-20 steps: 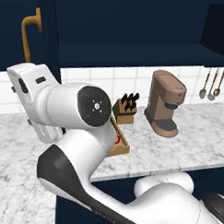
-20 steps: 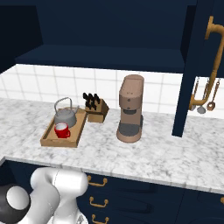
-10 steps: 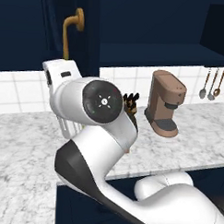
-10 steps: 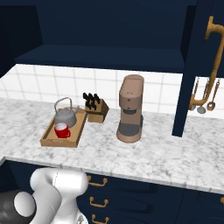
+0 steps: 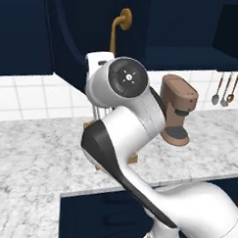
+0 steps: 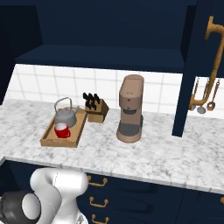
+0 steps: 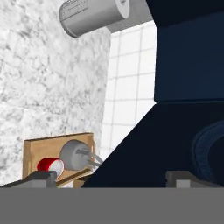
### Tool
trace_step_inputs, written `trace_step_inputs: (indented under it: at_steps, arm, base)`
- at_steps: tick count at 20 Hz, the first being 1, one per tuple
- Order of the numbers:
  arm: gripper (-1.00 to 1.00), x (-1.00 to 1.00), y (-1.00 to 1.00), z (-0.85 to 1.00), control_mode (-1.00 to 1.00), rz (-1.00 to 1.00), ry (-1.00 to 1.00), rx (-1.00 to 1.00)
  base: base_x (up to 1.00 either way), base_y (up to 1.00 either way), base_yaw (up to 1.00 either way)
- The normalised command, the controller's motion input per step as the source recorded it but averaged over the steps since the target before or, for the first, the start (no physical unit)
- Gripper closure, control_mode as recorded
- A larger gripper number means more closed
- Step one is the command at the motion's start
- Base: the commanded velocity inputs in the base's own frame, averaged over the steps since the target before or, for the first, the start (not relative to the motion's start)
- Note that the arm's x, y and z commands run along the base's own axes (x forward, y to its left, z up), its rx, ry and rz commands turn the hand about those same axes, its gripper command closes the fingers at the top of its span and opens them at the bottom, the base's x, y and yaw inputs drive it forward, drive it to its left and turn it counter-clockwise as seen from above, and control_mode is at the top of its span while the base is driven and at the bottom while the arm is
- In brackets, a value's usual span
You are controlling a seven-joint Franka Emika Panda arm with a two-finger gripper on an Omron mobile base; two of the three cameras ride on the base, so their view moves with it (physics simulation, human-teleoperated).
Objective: Pick the kettle from the counter and place it on the tray. Then pick the mug from the cabinet and place it on the tray. Then close the cabinet doors.
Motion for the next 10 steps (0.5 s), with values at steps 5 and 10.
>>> trace_step_inputs:
  at_steps: [5,10]
  arm:
    - [-1.00,0.53,-0.68,-0.01,-1.00,-0.25,0.00,0.00]
    - [-1.00,0.61,-0.66,-0.09,-1.00,-0.22,0.00,0.00]
  base:
    - [0.00,0.00,0.00]
    - [0.00,0.00,0.00]
